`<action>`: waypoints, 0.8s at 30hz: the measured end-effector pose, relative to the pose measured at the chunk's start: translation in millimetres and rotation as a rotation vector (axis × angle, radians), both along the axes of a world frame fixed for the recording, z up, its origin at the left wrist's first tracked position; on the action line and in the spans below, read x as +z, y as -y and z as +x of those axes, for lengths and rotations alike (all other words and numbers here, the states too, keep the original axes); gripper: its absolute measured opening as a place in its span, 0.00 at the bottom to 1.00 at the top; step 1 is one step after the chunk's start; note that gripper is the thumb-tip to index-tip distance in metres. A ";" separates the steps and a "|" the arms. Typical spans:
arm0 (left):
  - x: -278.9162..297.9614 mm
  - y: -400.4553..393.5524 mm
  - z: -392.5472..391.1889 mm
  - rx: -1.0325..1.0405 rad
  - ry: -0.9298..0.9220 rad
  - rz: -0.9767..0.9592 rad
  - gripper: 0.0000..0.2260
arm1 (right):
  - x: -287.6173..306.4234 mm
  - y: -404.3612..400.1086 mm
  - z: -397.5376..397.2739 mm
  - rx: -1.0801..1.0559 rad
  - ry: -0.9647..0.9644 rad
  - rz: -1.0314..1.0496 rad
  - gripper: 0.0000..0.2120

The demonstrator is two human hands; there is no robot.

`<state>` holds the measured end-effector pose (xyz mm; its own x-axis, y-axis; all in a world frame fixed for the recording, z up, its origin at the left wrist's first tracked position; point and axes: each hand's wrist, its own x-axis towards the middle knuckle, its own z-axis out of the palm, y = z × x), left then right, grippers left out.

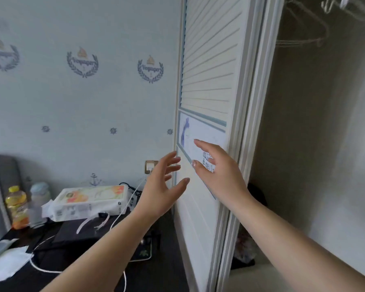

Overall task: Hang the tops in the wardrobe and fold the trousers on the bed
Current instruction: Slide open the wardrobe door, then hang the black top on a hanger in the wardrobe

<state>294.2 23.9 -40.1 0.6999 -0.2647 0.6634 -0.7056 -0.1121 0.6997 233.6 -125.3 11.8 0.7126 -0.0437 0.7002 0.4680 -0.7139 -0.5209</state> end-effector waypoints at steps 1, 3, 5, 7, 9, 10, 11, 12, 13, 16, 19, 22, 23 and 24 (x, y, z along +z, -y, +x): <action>-5.9 -11.8 -4.9 0.017 -0.017 -0.012 0.27 | -7.4 -9.5 1.0 0.029 -0.028 -0.003 0.22; -18.5 -41.4 -15.1 0.073 -0.051 -0.032 0.28 | -22.9 -32.7 4.3 0.095 -0.087 -0.010 0.22; -30.9 -74.8 -27.6 0.130 -0.091 -0.043 0.27 | -37.7 -59.0 5.5 0.153 -0.142 -0.019 0.23; -43.5 -113.3 -44.3 0.193 -0.140 -0.034 0.27 | -51.6 -90.5 4.3 0.217 -0.192 -0.034 0.23; -56.3 -152.5 -64.0 0.257 -0.189 -0.025 0.27 | -64.2 -124.8 -1.0 0.291 -0.234 -0.052 0.24; -64.8 -175.3 -76.6 0.303 -0.209 -0.024 0.26 | -70.6 -146.0 -6.3 0.338 -0.257 -0.065 0.24; -73.4 -197.8 -89.1 0.347 -0.228 -0.023 0.26 | -76.5 -167.1 -12.1 0.384 -0.272 -0.078 0.24; -83.4 -223.6 -104.8 0.395 -0.254 -0.022 0.26 | -83.5 -191.8 -19.4 0.435 -0.286 -0.088 0.23; -91.2 -244.3 -118.5 0.431 -0.276 -0.024 0.26 | -89.0 -211.3 -25.6 0.475 -0.299 -0.092 0.23; -110.2 -303.9 -164.1 0.541 -0.330 -0.061 0.26 | -105.2 -271.1 -47.4 0.594 -0.332 -0.105 0.22; -125.8 -372.3 -223.7 0.673 -0.388 -0.117 0.25 | -124.3 -344.6 -80.1 0.728 -0.374 -0.127 0.20; -139.0 -436.1 -283.8 0.782 -0.456 -0.147 0.24 | -141.5 -414.6 -112.9 0.844 -0.457 -0.118 0.21; -143.0 -456.2 -304.5 0.818 -0.481 -0.151 0.23 | -146.8 -437.6 -124.3 0.881 -0.472 -0.125 0.22; -147.5 -476.1 -325.7 0.859 -0.502 -0.155 0.24 | -152.3 -461.1 -136.6 0.920 -0.484 -0.135 0.22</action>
<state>-31.5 500.0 -187.7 0.8209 0.5253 0.2239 -0.0483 -0.3267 0.9439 97.0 335.8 -140.5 0.6366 0.7147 0.2897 0.6227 -0.2547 -0.7399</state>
